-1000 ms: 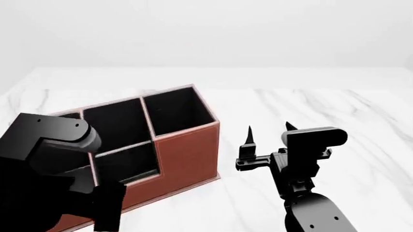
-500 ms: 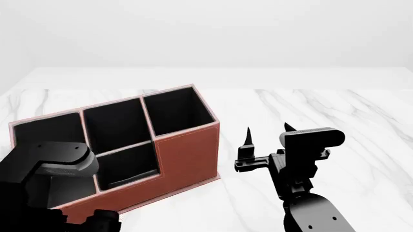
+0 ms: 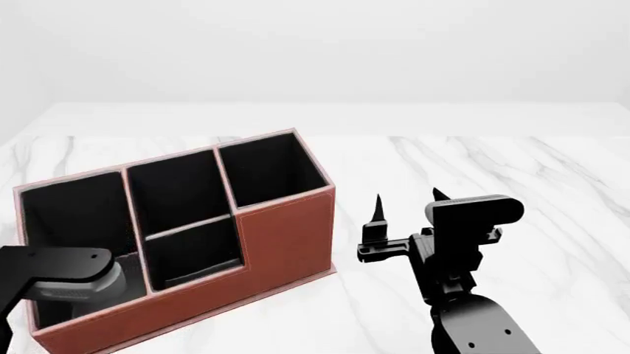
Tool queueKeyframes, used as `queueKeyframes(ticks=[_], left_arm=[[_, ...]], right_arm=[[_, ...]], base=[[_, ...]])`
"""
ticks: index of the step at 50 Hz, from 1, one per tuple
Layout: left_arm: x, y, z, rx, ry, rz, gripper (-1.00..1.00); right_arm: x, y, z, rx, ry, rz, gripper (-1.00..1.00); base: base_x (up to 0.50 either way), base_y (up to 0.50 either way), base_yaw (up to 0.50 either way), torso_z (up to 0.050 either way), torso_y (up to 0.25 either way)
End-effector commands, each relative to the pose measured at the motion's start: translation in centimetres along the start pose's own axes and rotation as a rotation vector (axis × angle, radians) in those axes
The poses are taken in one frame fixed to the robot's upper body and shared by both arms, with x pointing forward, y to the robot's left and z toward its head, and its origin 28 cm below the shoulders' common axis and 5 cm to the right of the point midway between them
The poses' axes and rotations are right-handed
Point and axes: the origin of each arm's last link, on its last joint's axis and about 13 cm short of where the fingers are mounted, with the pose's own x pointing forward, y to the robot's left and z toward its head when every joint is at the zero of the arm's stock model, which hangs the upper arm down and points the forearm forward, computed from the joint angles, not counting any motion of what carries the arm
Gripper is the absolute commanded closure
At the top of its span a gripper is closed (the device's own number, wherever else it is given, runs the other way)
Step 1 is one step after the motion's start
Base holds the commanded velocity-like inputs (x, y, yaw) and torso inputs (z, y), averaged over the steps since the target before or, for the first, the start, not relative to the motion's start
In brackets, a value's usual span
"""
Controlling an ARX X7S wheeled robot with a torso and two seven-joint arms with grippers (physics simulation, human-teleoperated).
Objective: Pick up the book and place it in the front compartment of the caddy.
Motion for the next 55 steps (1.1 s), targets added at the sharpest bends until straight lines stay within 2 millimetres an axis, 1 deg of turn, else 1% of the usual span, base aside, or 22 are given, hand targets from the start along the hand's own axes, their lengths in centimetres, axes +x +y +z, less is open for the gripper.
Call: queueKeyframes(ticks=[1, 9, 20, 28, 42, 55], left_arm=[[-0.6, 0.2, -0.8, -0.012, 0.021, 0.037, -1.00], [-1.1, 0.7, -1.1, -0.028, 0.016, 0.064, -1.00], [-1.2, 1.0, -1.2, -0.036, 0.033, 0.112, -1.00], [-1.1, 1.3, -1.0, -0.046, 0.040, 0.140, -1.00], [-1.4, 1.7, -0.5, -0.059, 0.031, 0.188, -1.00], [0.5, 2.7, -0.4, -0.051, 0.052, 0.177, -1.00]], right_arm=[[0.0, 0.0, -0.1, 0.001, 0.001, 0.000, -1.00], [-0.1, 0.1, -0.1, 0.000, 0.002, 0.002, -1.00], [0.0, 0.1, -0.2, -0.001, 0.006, -0.001, -1.00], [0.0, 0.1, -0.2, -0.001, 0.007, 0.001, -1.00], [0.0, 0.2, -0.3, -0.002, 0.007, 0.003, -1.00], [0.1, 0.2, -0.5, 0.000, 0.011, 0.000, -1.00]], base=[[0.00, 0.00, 0.00, 0.000, 0.000], [0.00, 0.00, 0.00, 0.000, 0.000], [0.00, 0.00, 0.00, 0.000, 0.000], [0.00, 0.00, 0.00, 0.000, 0.000], [0.00, 0.00, 0.00, 0.000, 0.000], [0.00, 0.00, 0.00, 0.000, 0.000]])
